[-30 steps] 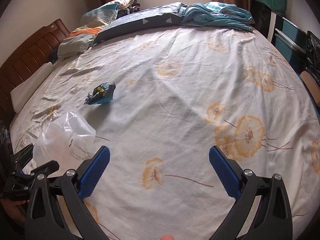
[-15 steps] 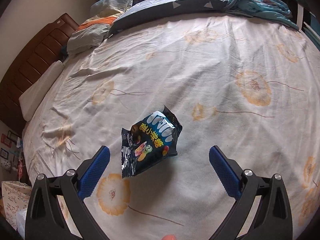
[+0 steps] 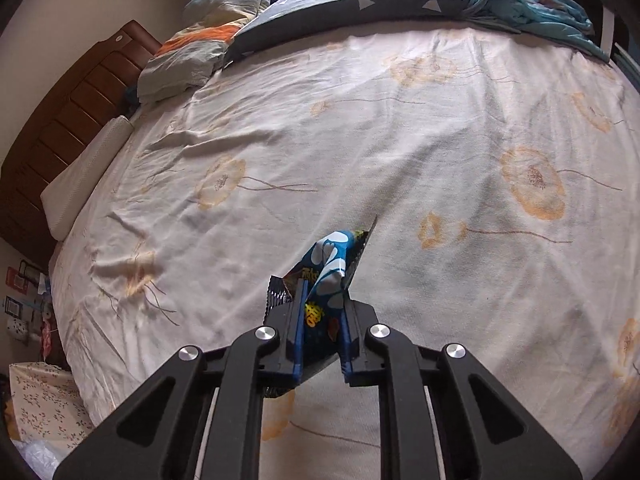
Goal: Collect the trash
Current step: 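Lift the plastic bag with the left tool while the right tool grasps the blue snack packet, then carry the bag and snack packet over the red bin while both tools open to drop them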
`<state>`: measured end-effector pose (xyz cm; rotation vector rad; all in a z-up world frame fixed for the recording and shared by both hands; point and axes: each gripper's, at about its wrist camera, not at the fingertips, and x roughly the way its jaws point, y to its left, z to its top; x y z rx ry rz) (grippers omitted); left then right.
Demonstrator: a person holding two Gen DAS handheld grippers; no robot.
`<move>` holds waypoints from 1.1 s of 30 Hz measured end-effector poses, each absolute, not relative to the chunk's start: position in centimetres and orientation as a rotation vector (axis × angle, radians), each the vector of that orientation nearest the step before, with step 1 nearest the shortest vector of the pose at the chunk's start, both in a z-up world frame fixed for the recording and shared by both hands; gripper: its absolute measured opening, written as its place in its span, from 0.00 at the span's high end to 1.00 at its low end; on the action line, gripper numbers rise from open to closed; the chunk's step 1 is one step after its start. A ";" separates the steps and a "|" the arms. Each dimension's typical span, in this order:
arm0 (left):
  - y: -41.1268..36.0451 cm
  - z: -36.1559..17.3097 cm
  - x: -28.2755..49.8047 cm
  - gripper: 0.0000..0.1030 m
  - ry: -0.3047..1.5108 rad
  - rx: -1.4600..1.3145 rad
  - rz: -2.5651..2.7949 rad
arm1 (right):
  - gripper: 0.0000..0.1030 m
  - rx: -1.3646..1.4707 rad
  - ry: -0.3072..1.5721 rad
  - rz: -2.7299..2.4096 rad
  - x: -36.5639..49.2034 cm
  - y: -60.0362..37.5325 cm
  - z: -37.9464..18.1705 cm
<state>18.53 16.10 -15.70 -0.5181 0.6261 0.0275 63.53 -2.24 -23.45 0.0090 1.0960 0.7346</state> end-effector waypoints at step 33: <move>6.2 -13.1 -0.1 0.26 0.714 -0.454 0.001 | 0.88 -0.194 0.777 0.967 22.9 -27.9 -9.8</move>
